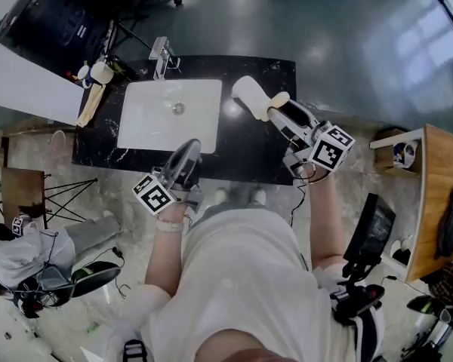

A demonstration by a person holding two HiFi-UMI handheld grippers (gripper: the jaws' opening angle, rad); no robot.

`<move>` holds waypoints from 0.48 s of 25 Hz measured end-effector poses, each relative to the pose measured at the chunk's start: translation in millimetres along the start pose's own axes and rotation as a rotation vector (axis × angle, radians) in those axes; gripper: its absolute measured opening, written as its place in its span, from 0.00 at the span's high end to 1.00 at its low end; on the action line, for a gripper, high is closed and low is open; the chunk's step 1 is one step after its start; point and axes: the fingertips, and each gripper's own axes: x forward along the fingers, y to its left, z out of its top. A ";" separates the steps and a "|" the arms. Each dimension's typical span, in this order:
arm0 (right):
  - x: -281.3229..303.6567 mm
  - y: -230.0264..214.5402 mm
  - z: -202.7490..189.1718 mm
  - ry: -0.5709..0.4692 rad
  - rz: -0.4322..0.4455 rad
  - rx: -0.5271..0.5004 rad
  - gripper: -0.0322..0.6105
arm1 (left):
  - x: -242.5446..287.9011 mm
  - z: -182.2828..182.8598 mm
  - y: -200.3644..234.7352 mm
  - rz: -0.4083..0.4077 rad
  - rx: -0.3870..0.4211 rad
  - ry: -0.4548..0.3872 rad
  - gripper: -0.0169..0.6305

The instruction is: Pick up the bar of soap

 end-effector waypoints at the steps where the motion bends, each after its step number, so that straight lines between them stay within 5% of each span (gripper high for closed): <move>1: -4.6 5.2 3.3 -0.016 0.011 0.007 0.55 | 3.1 -1.0 -1.0 -0.009 -0.001 0.007 0.96; 12: -51.1 34.0 27.4 -0.170 0.076 0.066 0.55 | 37.4 -14.7 -10.9 -0.095 -0.021 0.082 0.96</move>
